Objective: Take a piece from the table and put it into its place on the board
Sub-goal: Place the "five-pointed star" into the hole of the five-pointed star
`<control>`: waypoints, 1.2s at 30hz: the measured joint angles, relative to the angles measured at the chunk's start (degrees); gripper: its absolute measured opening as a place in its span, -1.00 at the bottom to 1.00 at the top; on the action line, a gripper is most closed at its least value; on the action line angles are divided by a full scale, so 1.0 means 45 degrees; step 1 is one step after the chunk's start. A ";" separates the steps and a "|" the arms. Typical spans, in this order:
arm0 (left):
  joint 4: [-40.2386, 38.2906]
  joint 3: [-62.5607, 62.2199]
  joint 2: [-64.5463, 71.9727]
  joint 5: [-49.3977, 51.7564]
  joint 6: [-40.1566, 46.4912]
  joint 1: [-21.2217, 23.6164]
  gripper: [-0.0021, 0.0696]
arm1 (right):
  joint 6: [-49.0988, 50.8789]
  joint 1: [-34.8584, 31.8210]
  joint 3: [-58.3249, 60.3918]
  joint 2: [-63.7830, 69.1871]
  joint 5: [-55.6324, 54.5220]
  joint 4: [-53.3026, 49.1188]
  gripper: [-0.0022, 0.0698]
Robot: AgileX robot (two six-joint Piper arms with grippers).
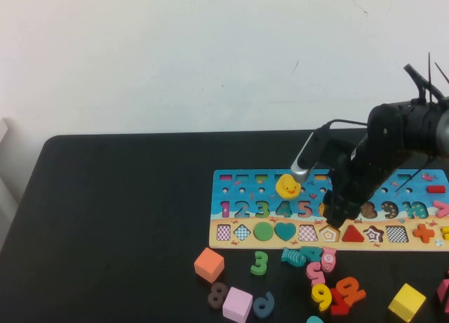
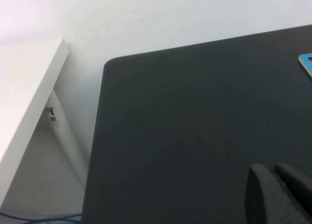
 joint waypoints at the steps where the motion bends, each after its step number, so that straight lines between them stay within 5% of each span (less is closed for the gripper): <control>1: 0.0000 0.0000 0.0000 0.0000 0.0000 0.0000 -0.95 | -0.0039 0.0000 0.0000 0.0000 -0.0077 0.0000 0.08; 36: 0.0000 0.0000 0.0000 0.0000 0.0000 0.0000 -0.95 | -0.0305 0.0000 -0.0425 0.2249 -0.1170 -0.0095 0.08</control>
